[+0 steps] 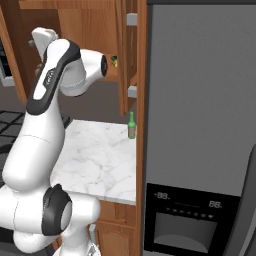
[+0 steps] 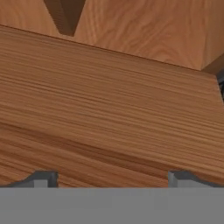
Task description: Pick the bar soap and sponge from the cabinet and place them on the counter.
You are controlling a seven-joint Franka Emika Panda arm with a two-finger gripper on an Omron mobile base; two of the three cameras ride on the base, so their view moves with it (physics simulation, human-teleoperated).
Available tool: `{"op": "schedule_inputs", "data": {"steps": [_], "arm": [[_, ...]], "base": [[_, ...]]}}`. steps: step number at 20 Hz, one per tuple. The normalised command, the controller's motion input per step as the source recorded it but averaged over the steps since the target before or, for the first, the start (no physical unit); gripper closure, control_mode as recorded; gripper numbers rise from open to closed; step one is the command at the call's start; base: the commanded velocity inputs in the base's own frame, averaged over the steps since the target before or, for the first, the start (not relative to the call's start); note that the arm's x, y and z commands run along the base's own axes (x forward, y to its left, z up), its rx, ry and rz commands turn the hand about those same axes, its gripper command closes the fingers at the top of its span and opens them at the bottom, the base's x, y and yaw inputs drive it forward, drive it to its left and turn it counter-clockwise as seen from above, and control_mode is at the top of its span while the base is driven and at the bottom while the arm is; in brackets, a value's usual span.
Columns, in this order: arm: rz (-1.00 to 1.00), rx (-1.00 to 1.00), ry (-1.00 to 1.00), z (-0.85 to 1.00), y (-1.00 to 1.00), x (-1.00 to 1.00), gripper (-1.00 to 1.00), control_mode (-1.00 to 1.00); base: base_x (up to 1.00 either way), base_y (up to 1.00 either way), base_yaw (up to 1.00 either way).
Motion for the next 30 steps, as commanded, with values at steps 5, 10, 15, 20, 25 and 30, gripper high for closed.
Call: {"op": "schedule_inputs", "data": {"steps": [5, 10, 15, 20, 25, 30], "arm": [[0.09, -0.01, 0.0, 0.0, 0.06, 0.03, -1.0, -1.0], [0.04, -0.04, 0.0, 0.0, 0.24, 0.0, -1.0, -1.0], [0.04, -0.05, 0.0, 0.0, 0.31, 0.0, -1.0, -1.0], [0.04, -0.04, 0.0, 0.0, 0.21, -0.01, -1.0, -1.0], [0.06, -0.01, 0.01, 0.0, 0.24, 0.0, -1.0, -1.0], [0.07, -0.01, 0.01, 0.0, 0.27, -0.07, -1.0, -1.0]], "base": [[0.0, 0.0, 0.0], [0.0, 0.0, 0.0], [0.0, 0.0, 0.0], [0.0, 0.0, 0.0], [0.0, 0.0, 0.0], [0.0, 0.0, 0.0]]}}
